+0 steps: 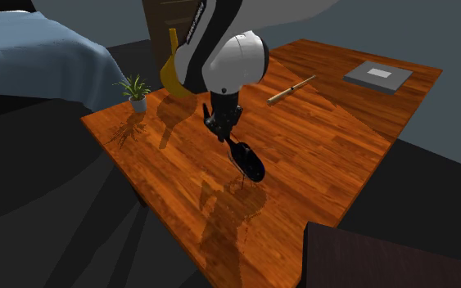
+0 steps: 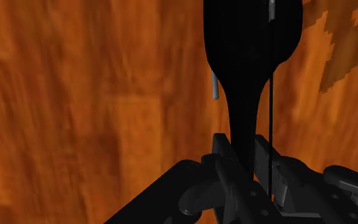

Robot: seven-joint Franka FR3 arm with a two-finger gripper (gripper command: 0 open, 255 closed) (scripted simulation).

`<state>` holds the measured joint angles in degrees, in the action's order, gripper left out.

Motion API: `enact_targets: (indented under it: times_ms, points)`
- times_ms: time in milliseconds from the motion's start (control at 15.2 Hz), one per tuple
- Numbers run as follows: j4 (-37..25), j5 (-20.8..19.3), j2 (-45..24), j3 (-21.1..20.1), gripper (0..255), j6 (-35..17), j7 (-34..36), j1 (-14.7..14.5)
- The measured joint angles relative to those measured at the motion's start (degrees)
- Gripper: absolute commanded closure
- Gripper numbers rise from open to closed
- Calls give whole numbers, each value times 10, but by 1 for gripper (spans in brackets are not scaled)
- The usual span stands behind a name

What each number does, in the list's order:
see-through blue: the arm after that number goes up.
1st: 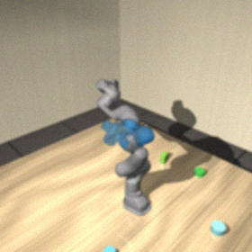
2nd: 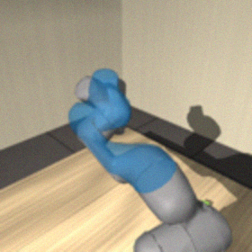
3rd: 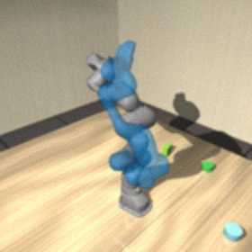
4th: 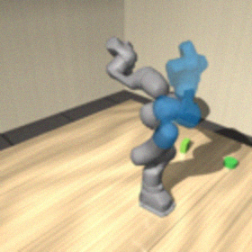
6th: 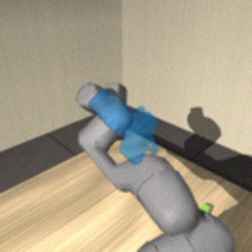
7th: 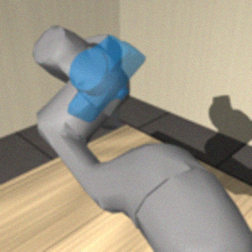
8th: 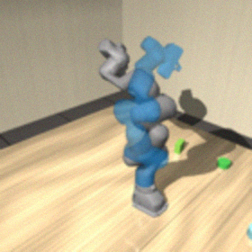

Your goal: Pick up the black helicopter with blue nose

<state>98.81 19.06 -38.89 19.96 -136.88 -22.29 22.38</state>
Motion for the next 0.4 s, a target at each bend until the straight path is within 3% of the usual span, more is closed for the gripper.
enact_targets:
  times_ms: [396]
  points:
    - [3, -12, 29, 10, 255, 25, 7, -7]
